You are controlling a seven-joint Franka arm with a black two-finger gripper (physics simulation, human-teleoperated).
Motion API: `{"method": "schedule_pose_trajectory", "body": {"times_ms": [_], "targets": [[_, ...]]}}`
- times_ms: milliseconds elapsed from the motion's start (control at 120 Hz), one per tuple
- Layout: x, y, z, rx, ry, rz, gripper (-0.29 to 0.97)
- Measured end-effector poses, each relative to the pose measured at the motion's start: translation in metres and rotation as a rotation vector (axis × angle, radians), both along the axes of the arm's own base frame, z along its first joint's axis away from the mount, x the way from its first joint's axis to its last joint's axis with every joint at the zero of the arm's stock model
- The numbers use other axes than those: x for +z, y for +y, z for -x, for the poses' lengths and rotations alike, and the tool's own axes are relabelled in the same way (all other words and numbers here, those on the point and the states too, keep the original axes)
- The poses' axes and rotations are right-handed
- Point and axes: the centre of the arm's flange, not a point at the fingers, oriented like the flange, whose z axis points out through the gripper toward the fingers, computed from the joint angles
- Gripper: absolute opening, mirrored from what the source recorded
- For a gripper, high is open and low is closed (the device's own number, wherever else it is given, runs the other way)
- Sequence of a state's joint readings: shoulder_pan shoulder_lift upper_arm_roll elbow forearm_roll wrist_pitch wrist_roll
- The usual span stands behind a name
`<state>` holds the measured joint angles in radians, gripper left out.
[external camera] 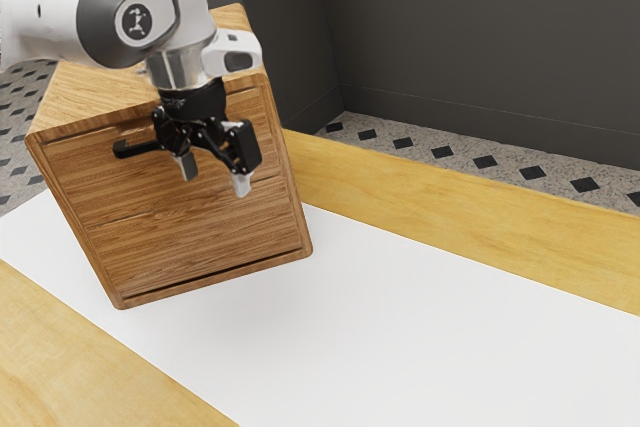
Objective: Pull the drawer handle with one arm to open the drawer
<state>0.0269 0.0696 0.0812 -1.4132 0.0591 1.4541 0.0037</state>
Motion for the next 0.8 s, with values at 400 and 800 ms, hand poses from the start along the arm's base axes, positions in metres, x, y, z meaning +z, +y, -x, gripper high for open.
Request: {"method": "schedule_pose_trajectory", "body": {"times_ms": [400, 800], "targets": [[0.059, -0.006, 0.023, -0.010, -0.097, -0.019, 0.68], [0.102, -0.055, 0.055, -0.192, -0.129, -0.124, 0.68]]}}
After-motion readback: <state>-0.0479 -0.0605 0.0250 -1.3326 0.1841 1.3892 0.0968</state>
